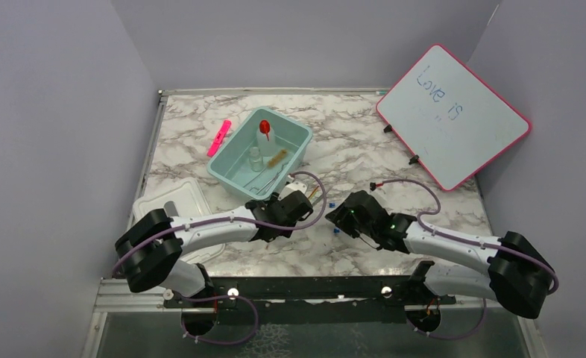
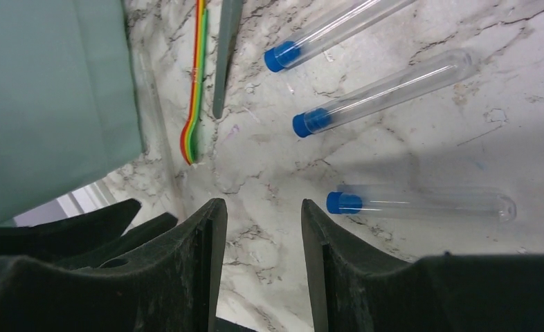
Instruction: Organize the chemistry lab equipment
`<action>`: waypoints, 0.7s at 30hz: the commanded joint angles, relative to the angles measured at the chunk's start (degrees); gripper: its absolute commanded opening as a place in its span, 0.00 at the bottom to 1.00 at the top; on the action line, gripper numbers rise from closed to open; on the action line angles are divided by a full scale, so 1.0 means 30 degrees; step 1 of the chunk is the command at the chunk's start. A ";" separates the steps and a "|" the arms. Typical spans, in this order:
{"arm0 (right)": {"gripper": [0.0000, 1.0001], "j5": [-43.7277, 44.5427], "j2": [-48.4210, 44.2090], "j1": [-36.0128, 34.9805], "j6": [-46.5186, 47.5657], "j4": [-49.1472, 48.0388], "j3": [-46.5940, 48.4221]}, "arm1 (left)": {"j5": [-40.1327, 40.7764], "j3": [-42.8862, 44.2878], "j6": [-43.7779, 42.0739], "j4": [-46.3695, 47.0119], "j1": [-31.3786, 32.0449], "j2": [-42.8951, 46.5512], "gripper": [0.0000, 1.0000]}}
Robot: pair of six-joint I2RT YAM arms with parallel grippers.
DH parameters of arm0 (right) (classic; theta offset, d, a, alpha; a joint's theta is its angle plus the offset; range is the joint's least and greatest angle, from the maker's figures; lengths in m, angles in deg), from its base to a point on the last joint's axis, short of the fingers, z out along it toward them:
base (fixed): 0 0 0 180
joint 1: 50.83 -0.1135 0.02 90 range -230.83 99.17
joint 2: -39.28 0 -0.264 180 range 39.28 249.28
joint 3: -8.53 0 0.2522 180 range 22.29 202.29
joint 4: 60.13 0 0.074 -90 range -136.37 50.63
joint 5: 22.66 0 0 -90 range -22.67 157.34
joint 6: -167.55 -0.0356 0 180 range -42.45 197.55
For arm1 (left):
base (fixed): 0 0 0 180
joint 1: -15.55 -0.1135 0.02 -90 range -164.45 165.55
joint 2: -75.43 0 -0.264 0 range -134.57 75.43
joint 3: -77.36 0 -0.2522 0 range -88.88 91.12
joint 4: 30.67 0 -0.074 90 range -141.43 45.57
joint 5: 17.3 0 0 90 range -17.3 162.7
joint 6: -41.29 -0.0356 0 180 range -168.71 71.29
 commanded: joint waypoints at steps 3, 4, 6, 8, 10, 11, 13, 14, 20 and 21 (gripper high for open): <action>0.48 -0.0158 -0.1761 0.0121 -0.0169 0.0156 -0.0241 | 0.1708 0.0641 0.1807 -0.0034 0.0116 -0.2157 0.50; 0.48 -0.0147 -0.2021 0.0120 -0.0169 0.0271 -0.0241 | 0.1673 0.0652 0.2031 0.0107 0.0103 -0.2381 0.50; 0.48 -0.0103 -0.2557 0.0120 -0.0142 0.0556 -0.0213 | 0.1531 0.0583 0.2328 0.0474 0.0105 -0.2661 0.50; 0.47 -0.0009 -0.3043 0.0124 -0.0150 0.0943 -0.0197 | 0.1321 0.0466 0.2523 0.0767 0.0090 -0.2692 0.50; 0.47 0.0125 -0.3529 0.0120 -0.0217 0.1320 -0.0197 | 0.0720 0.0287 0.2568 0.1233 0.0072 -0.2600 0.49; 0.47 0.0207 -0.3729 0.0135 -0.0204 0.1526 -0.0195 | 0.0411 0.0179 0.2755 0.1430 0.0072 -0.2579 0.48; 0.46 0.0415 -0.4033 0.0121 -0.0209 0.2288 0.0113 | -0.0428 -0.0010 0.3203 0.1583 0.0072 -0.2609 0.44; 0.45 0.0522 -0.4111 0.0120 -0.0170 0.2713 0.0349 | -0.0725 -0.0129 0.3472 0.1624 0.0072 -0.2671 0.43; 0.45 0.0880 -0.4623 0.0124 0.0329 0.3716 0.1181 | 0.0180 -0.0791 0.4455 0.1806 0.0072 -0.2551 0.41; 0.45 0.0880 -0.4683 0.0124 0.0330 0.3648 0.1131 | 0.0358 -0.0703 0.4420 0.1673 0.0072 -0.2371 0.41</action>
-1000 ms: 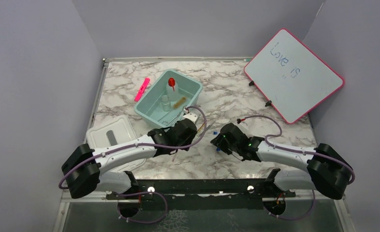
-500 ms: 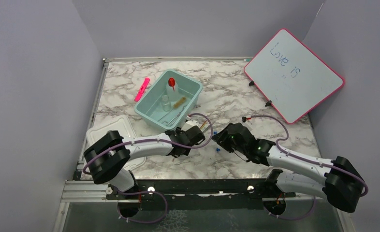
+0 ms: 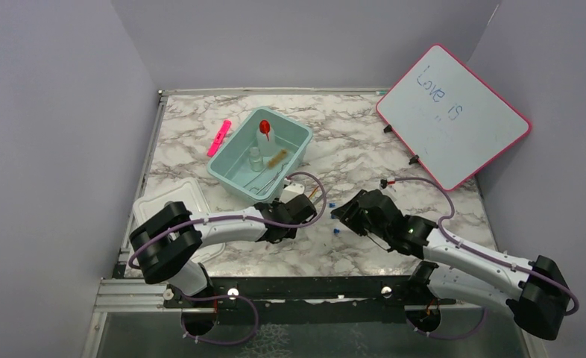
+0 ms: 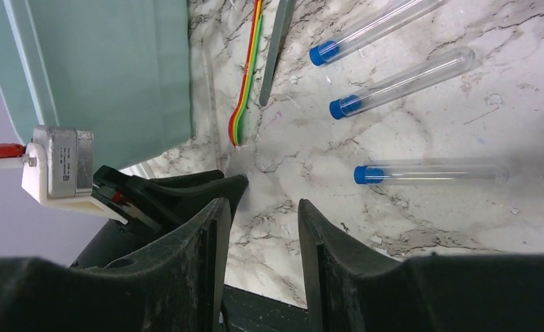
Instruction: Organize the chemistry lab equipment
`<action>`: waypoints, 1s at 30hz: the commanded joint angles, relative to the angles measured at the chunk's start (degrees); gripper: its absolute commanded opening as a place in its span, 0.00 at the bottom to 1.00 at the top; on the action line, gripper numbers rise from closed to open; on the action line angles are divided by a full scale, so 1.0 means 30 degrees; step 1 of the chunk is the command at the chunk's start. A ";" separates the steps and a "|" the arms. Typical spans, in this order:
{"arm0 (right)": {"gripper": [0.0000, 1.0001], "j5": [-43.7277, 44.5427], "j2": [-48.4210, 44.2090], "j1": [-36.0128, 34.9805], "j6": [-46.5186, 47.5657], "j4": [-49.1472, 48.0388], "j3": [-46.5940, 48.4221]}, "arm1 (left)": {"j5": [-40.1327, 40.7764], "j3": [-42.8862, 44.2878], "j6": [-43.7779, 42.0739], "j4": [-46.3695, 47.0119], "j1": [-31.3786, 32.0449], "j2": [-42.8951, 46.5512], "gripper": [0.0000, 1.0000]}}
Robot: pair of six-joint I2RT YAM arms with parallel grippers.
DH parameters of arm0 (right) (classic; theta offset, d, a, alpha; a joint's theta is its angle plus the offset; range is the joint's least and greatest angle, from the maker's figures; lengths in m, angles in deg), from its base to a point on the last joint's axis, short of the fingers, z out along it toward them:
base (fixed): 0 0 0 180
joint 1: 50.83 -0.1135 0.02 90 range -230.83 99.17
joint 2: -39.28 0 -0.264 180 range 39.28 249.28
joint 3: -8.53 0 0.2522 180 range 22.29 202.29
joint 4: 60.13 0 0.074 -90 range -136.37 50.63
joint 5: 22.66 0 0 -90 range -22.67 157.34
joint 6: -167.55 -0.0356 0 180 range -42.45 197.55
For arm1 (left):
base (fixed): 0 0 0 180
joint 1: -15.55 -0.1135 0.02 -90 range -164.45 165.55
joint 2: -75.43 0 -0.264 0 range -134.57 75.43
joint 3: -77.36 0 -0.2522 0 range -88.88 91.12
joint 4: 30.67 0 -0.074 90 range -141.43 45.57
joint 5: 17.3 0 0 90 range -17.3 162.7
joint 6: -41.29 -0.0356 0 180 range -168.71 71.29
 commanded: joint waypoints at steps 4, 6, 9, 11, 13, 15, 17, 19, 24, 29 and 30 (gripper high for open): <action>0.45 0.0713 -0.0589 0.0140 0.0235 0.0780 0.0461 | -0.0848 -0.0277 -0.0003 0.0517 0.0072 0.1533 0.34; 0.45 0.0699 -0.0475 0.0138 0.0235 0.0788 0.0472 | -0.1280 -0.0150 -0.0145 0.0572 0.0072 0.2366 0.34; 0.45 0.0642 -0.0295 0.0128 0.0235 0.0630 0.0465 | -0.0396 -0.0151 -0.0346 0.0385 0.0086 0.3338 0.38; 0.45 0.0557 -0.0165 0.0136 0.0262 0.0470 0.0458 | 0.0709 -0.0263 -0.0442 -0.0011 0.0072 0.3582 0.47; 0.45 0.0497 -0.0050 0.0124 0.0264 0.0414 0.0458 | 0.1490 -0.0276 -0.0452 -0.0577 0.0072 0.3347 0.55; 0.45 0.0465 -0.0009 0.0135 0.0264 0.0361 0.0454 | 0.1656 -0.0303 -0.0361 -0.0926 0.0072 0.2829 0.59; 0.45 0.0464 0.0051 0.0131 0.0264 0.0353 0.0458 | 0.1540 -0.0374 -0.0192 -0.0994 0.0072 0.2190 0.60; 0.45 0.0464 0.0046 0.0137 0.0264 0.0358 0.0458 | 0.1562 -0.0474 0.0094 -0.0963 0.0072 0.1658 0.60; 0.45 0.0491 0.0027 0.0133 0.0264 0.0468 0.0487 | 0.1545 -0.0724 0.0408 -0.0749 0.0068 0.0772 0.60; 0.45 0.0494 0.0049 0.0135 0.0235 0.0501 0.0487 | 0.0949 -0.1305 0.0690 -0.0134 -0.0065 0.0683 0.54; 0.45 0.0500 0.0088 0.0133 0.0235 0.0514 0.0487 | 0.0643 -0.1397 0.0676 0.0021 -0.0110 0.0710 0.51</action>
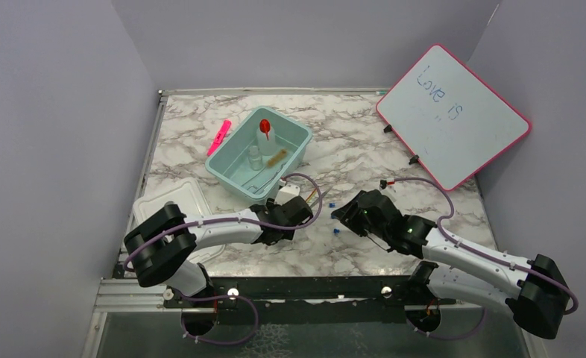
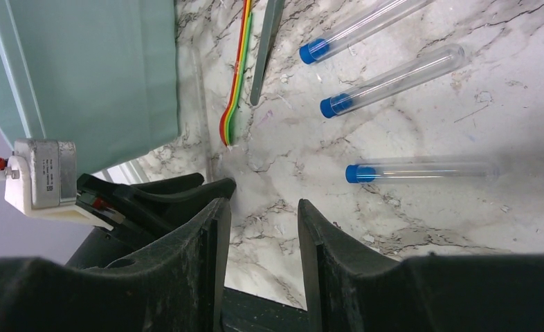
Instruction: Organize the chemistry lab equipment
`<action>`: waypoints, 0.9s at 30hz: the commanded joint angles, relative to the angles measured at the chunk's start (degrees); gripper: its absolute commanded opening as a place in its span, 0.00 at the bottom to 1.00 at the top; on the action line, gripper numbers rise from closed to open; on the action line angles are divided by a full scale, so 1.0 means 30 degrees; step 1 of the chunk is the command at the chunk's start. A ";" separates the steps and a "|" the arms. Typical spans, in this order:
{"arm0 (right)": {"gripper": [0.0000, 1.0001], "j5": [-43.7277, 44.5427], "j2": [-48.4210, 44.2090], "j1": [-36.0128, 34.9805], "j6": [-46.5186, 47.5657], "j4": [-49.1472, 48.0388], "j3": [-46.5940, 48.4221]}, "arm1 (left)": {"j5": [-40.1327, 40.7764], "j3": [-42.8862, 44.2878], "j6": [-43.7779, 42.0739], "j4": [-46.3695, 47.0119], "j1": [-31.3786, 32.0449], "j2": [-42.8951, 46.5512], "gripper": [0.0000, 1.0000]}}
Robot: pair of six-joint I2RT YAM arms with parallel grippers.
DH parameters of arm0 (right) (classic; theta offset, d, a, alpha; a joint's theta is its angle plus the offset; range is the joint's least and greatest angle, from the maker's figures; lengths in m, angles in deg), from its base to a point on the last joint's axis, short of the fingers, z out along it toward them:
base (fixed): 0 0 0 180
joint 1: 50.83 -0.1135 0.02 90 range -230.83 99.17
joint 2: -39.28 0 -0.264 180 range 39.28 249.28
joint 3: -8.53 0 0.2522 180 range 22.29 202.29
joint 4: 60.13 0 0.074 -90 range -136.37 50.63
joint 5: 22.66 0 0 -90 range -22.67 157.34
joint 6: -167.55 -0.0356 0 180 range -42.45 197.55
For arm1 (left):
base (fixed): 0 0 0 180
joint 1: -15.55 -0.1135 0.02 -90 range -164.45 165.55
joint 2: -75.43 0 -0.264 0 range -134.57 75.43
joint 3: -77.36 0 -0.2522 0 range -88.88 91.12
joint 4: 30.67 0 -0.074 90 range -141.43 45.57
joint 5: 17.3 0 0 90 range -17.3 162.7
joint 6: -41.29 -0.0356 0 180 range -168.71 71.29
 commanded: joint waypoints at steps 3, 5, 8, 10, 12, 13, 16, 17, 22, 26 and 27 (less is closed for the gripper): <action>0.45 0.0471 0.0129 0.0122 0.0199 0.0139 0.0413 | -0.1122 -0.0583 0.0255 0.0870 -0.0133 0.0074 0.38; 0.44 0.0475 0.0157 0.0132 0.0184 0.0150 0.0414 | -0.1640 -0.0497 0.0117 0.1074 -0.0133 0.0205 0.30; 0.44 0.0500 0.0100 0.0120 0.0199 0.0205 0.0414 | -0.2084 -0.0225 -0.0247 0.1076 -0.0133 0.0431 0.17; 0.44 0.0577 0.0008 0.0120 0.0240 0.0230 0.0399 | -0.2158 -0.0087 -0.0603 0.1077 -0.0133 0.0539 0.13; 0.44 0.0639 -0.0101 0.0121 0.0215 0.0260 0.0357 | -0.1987 -0.0041 -0.0836 0.1034 -0.0133 0.0527 0.13; 0.44 0.0671 -0.0134 0.0124 0.0213 0.0266 0.0341 | -0.1845 -0.0045 -0.0835 0.0973 -0.0159 0.0433 0.15; 0.44 0.0756 -0.0228 0.0141 0.0213 0.0336 0.0341 | -0.1794 -0.0124 -0.0860 0.0957 -0.0275 -0.0071 0.20; 0.44 0.0806 -0.0223 0.0141 0.0213 0.0375 0.0368 | -0.1813 -0.0169 -0.0857 0.1022 -0.0329 -0.0268 0.21; 0.44 0.0909 -0.0355 0.0140 0.0242 0.0597 0.0471 | -0.1893 -0.0188 -0.1366 0.1415 -0.0393 -0.1273 0.16; 0.44 0.1105 -0.0602 0.0137 0.0259 0.0855 0.0586 | -0.2077 0.0365 -0.1634 0.1166 -0.0390 -0.1026 0.05; 0.44 0.1162 -0.0680 0.0122 0.0271 0.0901 0.0615 | -0.2151 0.0555 -0.1671 0.1023 -0.0396 -0.0790 0.04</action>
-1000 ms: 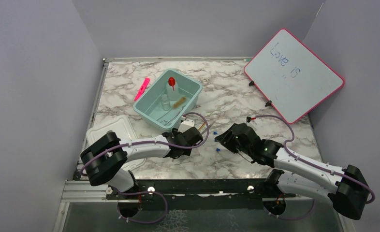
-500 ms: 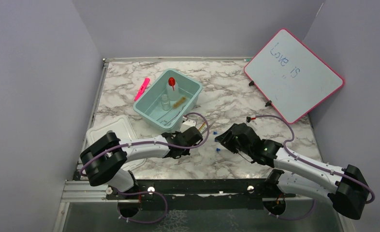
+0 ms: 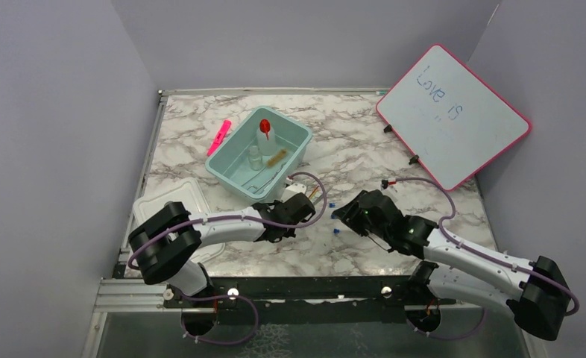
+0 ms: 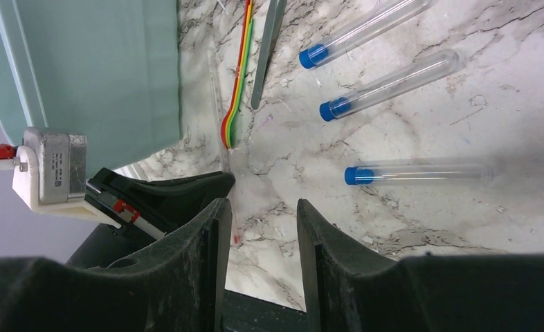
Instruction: Organize the chemistry lab equipment
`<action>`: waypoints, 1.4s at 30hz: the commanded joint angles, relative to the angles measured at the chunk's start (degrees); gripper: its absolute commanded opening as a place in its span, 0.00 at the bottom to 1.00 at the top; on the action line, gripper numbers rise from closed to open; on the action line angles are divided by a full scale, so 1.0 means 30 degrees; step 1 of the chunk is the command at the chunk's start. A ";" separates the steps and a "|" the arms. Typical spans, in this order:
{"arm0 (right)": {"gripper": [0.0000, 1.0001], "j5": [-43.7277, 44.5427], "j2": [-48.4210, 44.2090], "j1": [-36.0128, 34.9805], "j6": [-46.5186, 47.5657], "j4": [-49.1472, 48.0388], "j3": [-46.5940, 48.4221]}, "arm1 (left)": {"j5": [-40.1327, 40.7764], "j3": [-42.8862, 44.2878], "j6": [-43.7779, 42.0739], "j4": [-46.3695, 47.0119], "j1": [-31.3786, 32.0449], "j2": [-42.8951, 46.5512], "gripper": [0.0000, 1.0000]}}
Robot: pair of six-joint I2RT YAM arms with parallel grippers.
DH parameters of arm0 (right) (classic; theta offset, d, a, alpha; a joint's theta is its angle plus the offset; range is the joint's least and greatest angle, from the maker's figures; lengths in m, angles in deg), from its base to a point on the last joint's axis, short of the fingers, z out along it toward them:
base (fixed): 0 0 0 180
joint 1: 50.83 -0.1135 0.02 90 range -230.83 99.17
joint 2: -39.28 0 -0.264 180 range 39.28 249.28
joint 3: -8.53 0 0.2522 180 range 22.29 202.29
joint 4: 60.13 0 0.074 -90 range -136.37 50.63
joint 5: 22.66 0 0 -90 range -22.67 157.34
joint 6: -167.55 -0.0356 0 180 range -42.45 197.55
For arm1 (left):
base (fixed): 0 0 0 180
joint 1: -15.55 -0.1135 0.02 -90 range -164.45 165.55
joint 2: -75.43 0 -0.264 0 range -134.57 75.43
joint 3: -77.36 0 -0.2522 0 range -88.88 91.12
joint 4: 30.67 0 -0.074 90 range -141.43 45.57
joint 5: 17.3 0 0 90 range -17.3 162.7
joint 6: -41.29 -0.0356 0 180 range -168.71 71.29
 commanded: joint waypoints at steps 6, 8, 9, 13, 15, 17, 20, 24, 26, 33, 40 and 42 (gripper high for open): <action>0.44 0.1253 -0.1087 0.0136 0.0345 0.1024 0.0692 | -0.0605 0.2616 -0.2164 -0.2326 -0.0082 0.1835 0.03; 0.44 0.1297 -0.1300 0.0128 0.0345 0.1169 0.0707 | -0.0158 0.3601 -0.3051 -0.3091 -0.0098 0.2349 0.03; 0.44 0.1294 -0.1430 0.0136 0.0330 0.1228 0.0701 | 0.0033 0.4067 -0.3524 -0.3452 -0.0105 0.2523 0.03; 0.44 0.1325 -0.2016 0.0137 0.0259 0.1521 0.0601 | 0.0525 0.5936 -0.5594 -0.4362 -0.0188 0.2875 0.03; 0.44 0.1384 -0.2312 0.0134 0.0188 0.1711 0.0554 | 0.0729 0.6958 -0.6608 -0.4760 -0.0461 0.2845 0.03; 0.44 0.1460 -0.2574 0.0128 0.0171 0.1886 0.0540 | 0.0647 0.7974 -0.7592 -0.5081 -0.0953 0.2801 0.03; 0.44 0.1490 -0.2896 0.0124 0.0150 0.2153 0.0594 | -0.0719 0.9111 -0.9062 -0.5167 -0.2402 0.2771 0.03; 0.44 0.1448 -0.3201 0.0134 0.0057 0.2459 0.0636 | -0.2918 1.0227 -1.0675 -0.5369 -0.5011 0.2838 0.03; 0.44 0.1417 -0.3295 0.0128 0.0024 0.2512 0.0626 | -0.4071 1.0560 -1.1198 -0.5516 -0.5997 0.2826 0.03; 0.44 0.0992 -0.3230 0.0142 -0.0116 0.2261 0.0498 | -0.8010 1.1123 -1.4157 -0.5830 -0.9031 0.1525 0.04; 0.44 0.0880 -0.3224 0.0121 -0.0131 0.2158 0.0426 | -0.9569 1.1199 -1.5959 -0.6066 -1.0076 -0.0878 0.04; 0.44 0.0823 -0.3230 0.0134 -0.0095 0.2205 0.0464 | -0.9996 1.1402 -1.6000 -0.6140 -1.0178 -0.1729 0.04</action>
